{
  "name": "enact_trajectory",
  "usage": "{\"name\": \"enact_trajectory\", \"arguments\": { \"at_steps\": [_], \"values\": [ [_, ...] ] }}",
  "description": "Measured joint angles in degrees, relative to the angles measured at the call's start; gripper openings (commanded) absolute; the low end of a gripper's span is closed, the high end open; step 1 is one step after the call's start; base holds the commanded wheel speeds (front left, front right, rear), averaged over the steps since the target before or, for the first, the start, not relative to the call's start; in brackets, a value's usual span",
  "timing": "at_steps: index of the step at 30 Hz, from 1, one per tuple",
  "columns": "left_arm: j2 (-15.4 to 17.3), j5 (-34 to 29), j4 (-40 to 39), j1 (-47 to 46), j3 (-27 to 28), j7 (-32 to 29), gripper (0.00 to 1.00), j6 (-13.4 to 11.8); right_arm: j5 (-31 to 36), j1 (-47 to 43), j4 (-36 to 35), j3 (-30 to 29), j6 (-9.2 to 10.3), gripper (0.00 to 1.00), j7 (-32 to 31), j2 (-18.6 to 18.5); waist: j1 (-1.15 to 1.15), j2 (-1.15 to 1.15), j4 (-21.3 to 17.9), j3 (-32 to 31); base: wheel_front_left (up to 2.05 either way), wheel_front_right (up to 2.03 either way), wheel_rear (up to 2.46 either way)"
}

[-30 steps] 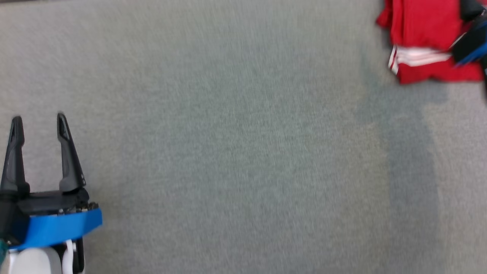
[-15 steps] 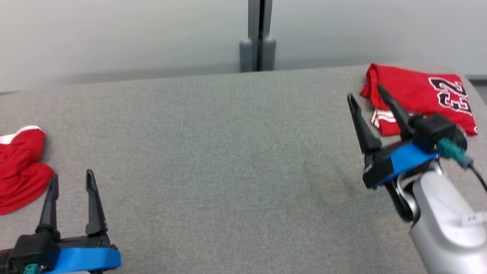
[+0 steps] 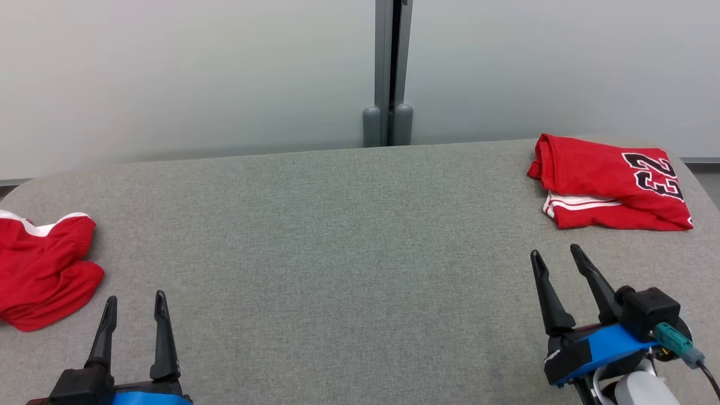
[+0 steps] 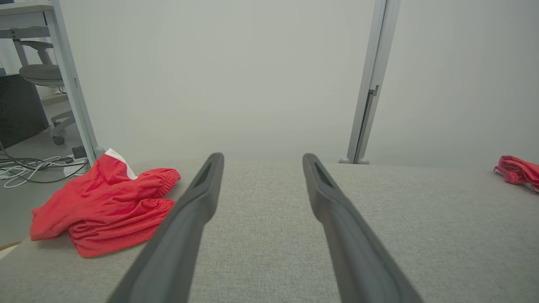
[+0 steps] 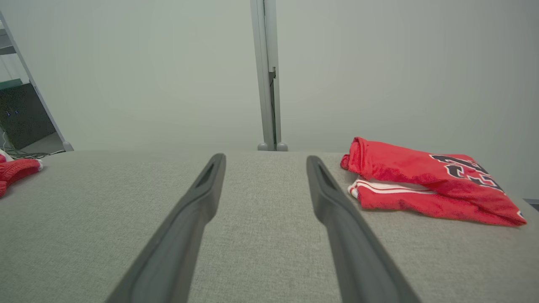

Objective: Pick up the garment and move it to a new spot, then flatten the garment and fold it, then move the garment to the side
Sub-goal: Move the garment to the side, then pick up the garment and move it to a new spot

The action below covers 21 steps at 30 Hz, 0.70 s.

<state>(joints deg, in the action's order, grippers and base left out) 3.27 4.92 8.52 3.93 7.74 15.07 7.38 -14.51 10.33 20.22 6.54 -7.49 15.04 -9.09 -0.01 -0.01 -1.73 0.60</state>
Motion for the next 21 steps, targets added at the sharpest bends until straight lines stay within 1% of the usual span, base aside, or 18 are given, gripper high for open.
{"name": "enact_trajectory", "arguments": {
  "at_steps": [4, 8, 14, 21],
  "values": [
    [0.00, -0.02, 0.60, 0.05, -0.25, 0.00, 1.00, 0.01, 1.83, -2.88, -1.88, -1.37, 0.00, 1.00, 0.00, 1.05, 0.00, 0.01, -0.15, -0.17, 0.00, 0.00, 0.00],
    [0.07, -0.04, 1.04, 0.10, -0.70, 0.00, 1.00, 0.02, 2.33, -4.62, -2.80, -2.54, 0.00, 1.00, 0.00, 1.91, 0.00, 0.01, -0.38, -0.36, 0.00, 0.00, 0.00],
    [0.18, -0.04, 1.47, 0.10, -0.79, 0.00, 1.00, 0.04, 2.90, -5.96, -3.44, -3.30, 0.00, 1.00, 0.00, 2.93, 0.00, 0.02, -0.73, -0.66, 0.00, 0.00, 0.00],
    [0.52, -0.04, 1.81, 0.10, -1.01, 0.00, 1.00, 0.04, 3.27, -6.51, -3.45, -3.68, 0.00, 1.00, 0.00, 3.24, 0.00, 0.02, -0.44, -0.76, 0.00, 0.00, 0.00]
  ]
}}
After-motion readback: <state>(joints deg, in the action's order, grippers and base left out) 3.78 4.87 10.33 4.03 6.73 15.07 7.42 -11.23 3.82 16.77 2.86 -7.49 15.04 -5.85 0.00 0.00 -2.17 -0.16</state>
